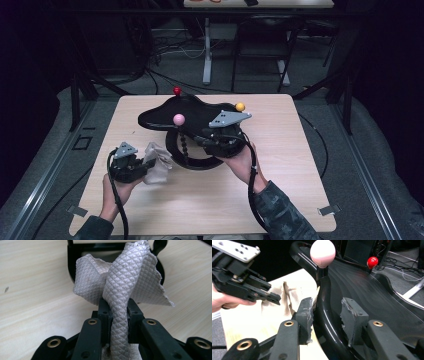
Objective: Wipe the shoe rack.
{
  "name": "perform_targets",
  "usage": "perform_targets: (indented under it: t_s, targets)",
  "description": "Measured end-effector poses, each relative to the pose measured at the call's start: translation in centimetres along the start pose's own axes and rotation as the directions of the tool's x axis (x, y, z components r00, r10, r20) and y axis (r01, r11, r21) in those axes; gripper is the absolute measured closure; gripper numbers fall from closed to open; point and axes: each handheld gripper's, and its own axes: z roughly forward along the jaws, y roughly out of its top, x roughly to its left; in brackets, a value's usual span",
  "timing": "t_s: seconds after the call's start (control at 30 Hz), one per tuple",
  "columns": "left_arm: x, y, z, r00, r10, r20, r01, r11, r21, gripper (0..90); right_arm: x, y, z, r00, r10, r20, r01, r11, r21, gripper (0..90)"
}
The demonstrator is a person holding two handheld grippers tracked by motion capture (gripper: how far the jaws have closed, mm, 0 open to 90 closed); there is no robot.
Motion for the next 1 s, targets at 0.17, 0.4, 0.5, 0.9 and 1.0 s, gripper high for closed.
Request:
perform_targets:
  t_s: [0.17, 0.4, 0.5, 0.9, 1.0]
  targets:
    - [-1.1, 1.3, -0.7, 0.9999, 0.01, 0.007, -0.009, 0.999, -0.044, 77.7, 0.1, 0.1, 0.2, 0.9994, -0.016, 0.031, 0.016, 1.0, 0.006, 61.0]
    - [-3.2, 3.4, -1.3, 0.9988, 0.048, -0.004, -0.048, 0.9946, -0.091, 77.8, 0.2, 0.0, 0.6, 0.9991, -0.026, 0.033, 0.026, 1.0, -0.006, 60.7]
    - [-3.8, 4.6, -1.5, 0.998, 0.062, -0.011, -0.062, 0.9925, -0.105, 77.9, 0.3, 0.0, 0.6, 0.9988, -0.028, 0.04, 0.028, 1.0, -0.004, 60.6]
    - [-5.7, 9.0, -1.0, 0.9911, 0.128, -0.034, -0.132, 0.9837, -0.122, 78.5, 0.4, -0.1, 0.6, 0.9979, -0.037, 0.053, 0.037, 0.999, -0.011, 60.5]
    - [-5.7, 9.4, -0.6, 0.991, 0.131, -0.028, -0.134, 0.9837, -0.121, 78.5, 0.2, -0.2, 0.6, 0.9959, -0.038, 0.082, 0.038, 0.999, -0.006, 60.5]
